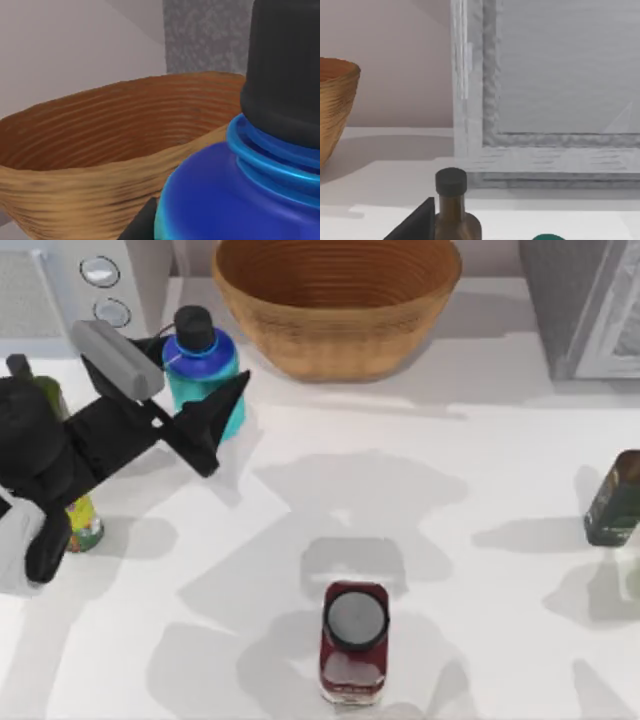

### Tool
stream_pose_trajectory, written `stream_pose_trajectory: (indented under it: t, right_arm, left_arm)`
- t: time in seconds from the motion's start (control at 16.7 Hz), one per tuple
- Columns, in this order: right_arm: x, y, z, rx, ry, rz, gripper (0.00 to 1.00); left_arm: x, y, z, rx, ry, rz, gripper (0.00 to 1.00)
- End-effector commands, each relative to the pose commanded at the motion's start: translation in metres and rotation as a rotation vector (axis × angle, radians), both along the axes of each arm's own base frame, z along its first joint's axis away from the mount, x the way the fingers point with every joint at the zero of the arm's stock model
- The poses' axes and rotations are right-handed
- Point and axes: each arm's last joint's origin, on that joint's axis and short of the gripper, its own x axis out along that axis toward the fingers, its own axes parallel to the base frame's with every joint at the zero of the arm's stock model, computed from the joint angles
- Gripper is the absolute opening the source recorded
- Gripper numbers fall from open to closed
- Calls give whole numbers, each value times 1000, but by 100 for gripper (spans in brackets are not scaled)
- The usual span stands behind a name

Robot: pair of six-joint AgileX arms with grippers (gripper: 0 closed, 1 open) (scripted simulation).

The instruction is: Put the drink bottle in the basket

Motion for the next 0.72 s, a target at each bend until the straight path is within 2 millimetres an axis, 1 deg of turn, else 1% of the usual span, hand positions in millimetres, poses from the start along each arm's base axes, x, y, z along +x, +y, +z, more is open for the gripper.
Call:
stream_pose_trajectory:
  t: [0.12, 0.24, 0.42, 0.54, 0.72]
  right_arm:
    - [0, 0, 0, 0, 0, 0, 100]
    - [0, 0, 0, 0, 0, 0, 100]
    - [0, 0, 0, 0, 0, 0, 100]
    - [0, 0, 0, 0, 0, 0, 100]
    - [0, 0, 0, 0, 0, 0, 100]
  left_arm:
    - [-17, 18, 6, 0, 28, 10, 0]
    - [-34, 31, 9, 0, 55, 14, 0]
    - [-53, 43, 12, -1, 80, 13, 0]
    - [-58, 45, 14, -1, 83, 10, 0]
    - [-58, 45, 14, -1, 83, 10, 0]
